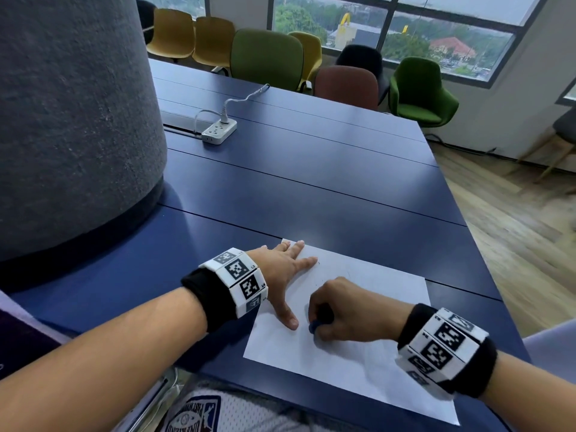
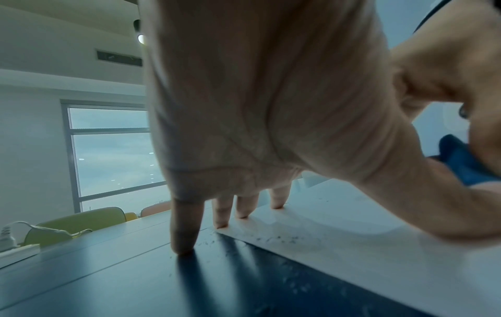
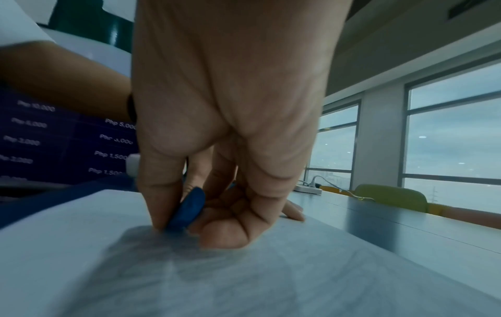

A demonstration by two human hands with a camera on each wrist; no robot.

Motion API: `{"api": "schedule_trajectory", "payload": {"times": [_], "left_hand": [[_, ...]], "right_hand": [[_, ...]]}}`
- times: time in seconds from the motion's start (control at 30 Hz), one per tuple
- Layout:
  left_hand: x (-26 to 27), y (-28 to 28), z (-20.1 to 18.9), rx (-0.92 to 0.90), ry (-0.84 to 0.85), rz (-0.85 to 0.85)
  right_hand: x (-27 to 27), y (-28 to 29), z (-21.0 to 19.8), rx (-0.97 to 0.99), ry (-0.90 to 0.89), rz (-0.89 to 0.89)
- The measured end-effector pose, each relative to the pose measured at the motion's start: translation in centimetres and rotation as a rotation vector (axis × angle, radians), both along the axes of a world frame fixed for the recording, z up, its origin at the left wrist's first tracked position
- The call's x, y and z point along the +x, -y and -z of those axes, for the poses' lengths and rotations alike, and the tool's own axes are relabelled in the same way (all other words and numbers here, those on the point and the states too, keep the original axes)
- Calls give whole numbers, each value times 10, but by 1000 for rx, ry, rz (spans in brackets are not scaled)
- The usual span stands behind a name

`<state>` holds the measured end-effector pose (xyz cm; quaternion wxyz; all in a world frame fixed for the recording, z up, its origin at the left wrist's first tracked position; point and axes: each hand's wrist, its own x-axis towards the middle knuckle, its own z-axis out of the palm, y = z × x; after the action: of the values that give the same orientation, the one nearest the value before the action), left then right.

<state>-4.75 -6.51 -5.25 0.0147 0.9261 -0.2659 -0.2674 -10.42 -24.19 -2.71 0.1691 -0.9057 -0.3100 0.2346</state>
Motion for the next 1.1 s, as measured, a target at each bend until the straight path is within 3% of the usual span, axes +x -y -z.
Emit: {"api": "schedule_trajectory", "payload": {"times": [0.2,0.37,0.53,0.73,0.93,1.1], "left_hand": [[0,1,-2,8,-3,-2],[0,1,-2,16,3,6],[1,1,-2,5,8,9],[1,1,-1,8,-1,4],[1,0,0,-4,5,-2],[0,1,-1,11,1,6]], "right_hand": [[-8,0,0,-30,-81,-61],[45,10,5,-31,118,136],[73,12,6,10,187,232],[39,5,-1,-104,25,12],[62,7,1,-14,133,182],[34,3,-3,-115,-84,15]]}}
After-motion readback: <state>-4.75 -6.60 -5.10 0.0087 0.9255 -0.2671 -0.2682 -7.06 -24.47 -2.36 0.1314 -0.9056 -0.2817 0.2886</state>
